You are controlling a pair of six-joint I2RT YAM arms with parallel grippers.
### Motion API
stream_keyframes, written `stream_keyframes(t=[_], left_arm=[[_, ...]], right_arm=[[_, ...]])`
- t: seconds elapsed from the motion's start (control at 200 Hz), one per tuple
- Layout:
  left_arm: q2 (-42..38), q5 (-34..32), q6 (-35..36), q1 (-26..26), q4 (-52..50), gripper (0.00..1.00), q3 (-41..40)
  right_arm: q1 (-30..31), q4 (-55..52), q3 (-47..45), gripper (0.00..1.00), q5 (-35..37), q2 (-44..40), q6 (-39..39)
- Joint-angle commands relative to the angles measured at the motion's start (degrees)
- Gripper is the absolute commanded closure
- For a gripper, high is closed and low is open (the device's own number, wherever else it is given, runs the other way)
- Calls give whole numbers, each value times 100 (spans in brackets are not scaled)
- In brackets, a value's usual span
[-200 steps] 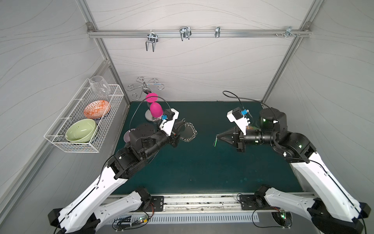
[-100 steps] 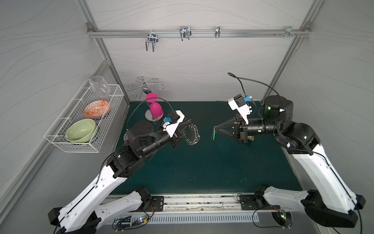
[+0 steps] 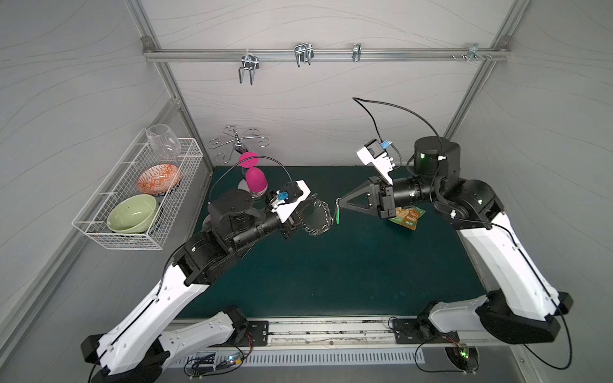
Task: Attach keys to a key ring
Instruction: Insert the key onto the keyring.
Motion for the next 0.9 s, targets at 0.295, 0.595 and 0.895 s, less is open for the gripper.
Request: stream_keyframes(t=[0.295,0.595,0.895], left_arm=[[-182,199,-160,-29,-41,100,266],[-258,516,-728,-37,-52,100,254],[-124,752,-923,-88,-109,100,375]], right_arm=[[-292,-911,271,100,690,26,-1732],[-309,-700,16,100,497,4,-2382],[181,-880,185,100,730,183,-2691]])
